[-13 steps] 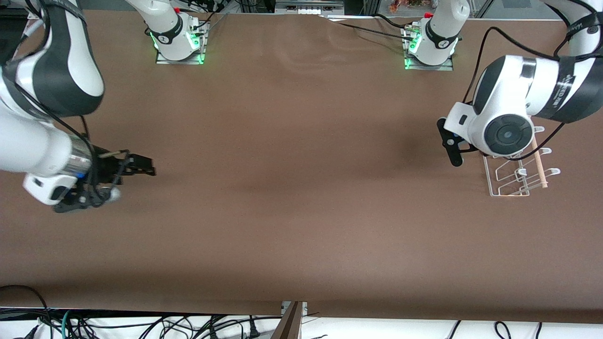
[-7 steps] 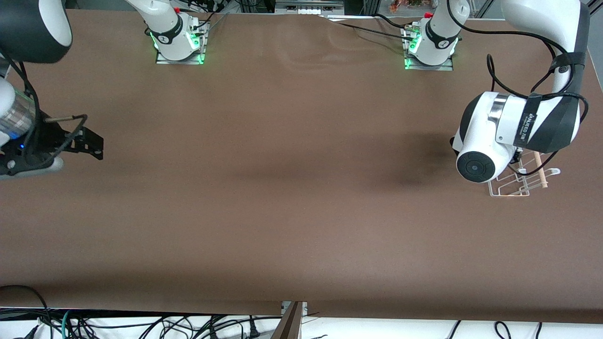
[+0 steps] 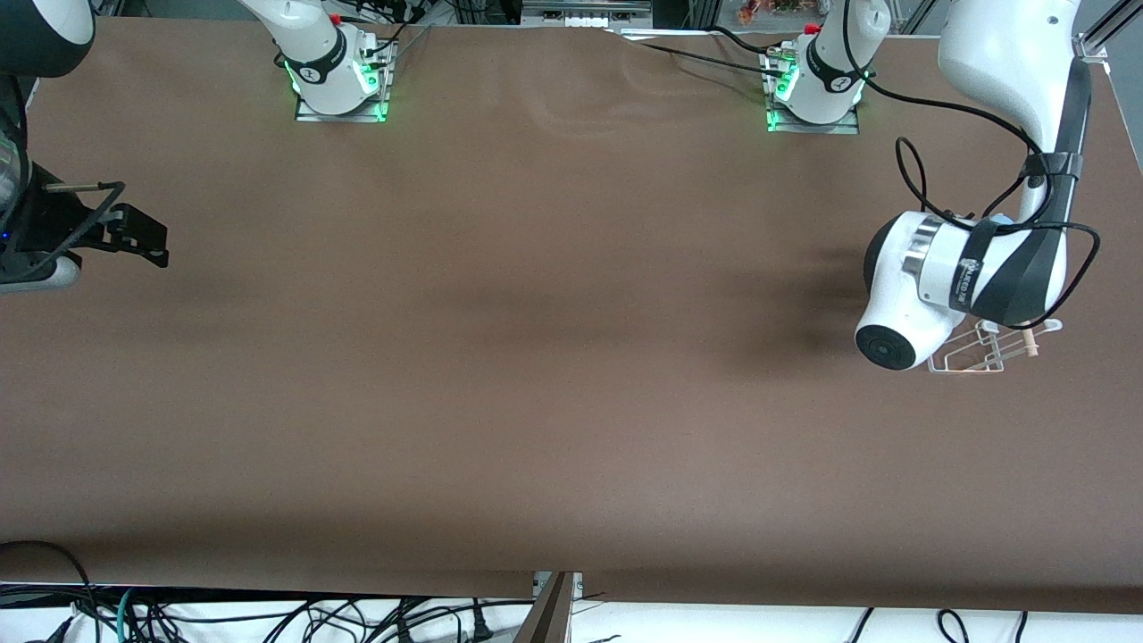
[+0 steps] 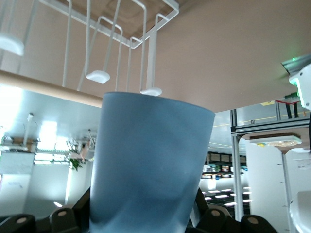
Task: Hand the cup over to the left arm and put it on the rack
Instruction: 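Carry the blue cup with the left gripper over the wire rack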
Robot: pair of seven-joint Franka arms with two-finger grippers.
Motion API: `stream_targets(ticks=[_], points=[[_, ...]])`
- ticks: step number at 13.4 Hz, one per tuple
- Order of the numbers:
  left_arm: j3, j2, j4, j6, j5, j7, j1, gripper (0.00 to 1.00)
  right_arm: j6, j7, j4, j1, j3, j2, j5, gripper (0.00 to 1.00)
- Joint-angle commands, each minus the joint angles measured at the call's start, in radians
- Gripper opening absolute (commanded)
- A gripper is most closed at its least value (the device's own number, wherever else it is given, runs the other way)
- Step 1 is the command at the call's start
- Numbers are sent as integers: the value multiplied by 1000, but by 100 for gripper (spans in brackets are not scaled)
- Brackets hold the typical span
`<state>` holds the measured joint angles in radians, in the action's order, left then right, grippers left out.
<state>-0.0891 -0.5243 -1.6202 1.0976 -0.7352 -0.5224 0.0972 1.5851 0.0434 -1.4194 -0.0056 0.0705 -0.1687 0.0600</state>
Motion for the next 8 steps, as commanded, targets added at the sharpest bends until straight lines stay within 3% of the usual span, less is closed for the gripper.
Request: stream_targets(ticks=[1,8], points=[[-3,-11,13,-16,-27,93,-39,11,-13,-26,-26,-7,-29,26,-75,100],[-1,-55,25,33,-33,85,-115,16,-40,-63,-6,-7,-29,18,-63,100]])
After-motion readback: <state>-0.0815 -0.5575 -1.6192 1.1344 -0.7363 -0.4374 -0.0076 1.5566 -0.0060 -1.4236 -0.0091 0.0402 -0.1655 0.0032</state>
